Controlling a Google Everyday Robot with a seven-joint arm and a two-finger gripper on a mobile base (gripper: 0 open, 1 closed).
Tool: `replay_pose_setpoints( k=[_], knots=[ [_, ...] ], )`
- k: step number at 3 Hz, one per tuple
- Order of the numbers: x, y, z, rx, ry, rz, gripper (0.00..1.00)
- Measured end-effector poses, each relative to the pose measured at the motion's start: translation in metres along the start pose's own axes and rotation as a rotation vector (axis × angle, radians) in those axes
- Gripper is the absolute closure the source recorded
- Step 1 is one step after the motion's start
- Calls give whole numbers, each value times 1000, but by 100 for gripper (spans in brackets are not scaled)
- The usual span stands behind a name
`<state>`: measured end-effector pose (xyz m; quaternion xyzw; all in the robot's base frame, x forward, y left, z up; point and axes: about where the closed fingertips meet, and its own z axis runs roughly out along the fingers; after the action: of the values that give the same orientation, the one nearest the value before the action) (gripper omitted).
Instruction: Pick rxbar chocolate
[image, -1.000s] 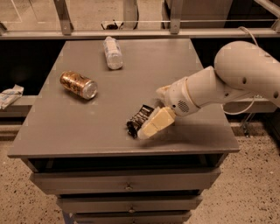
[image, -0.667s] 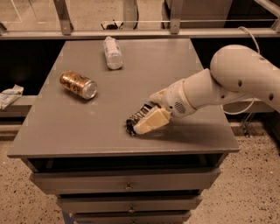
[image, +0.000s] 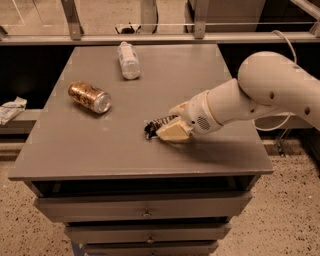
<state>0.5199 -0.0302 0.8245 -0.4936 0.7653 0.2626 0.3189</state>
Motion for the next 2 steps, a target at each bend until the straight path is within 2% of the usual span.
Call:
replay_pose_setpoints(
  k=[1, 2],
  knots=[
    [0, 0, 0, 0, 0, 0, 100],
    [-34, 2, -36, 101, 2, -107, 100]
  ],
)
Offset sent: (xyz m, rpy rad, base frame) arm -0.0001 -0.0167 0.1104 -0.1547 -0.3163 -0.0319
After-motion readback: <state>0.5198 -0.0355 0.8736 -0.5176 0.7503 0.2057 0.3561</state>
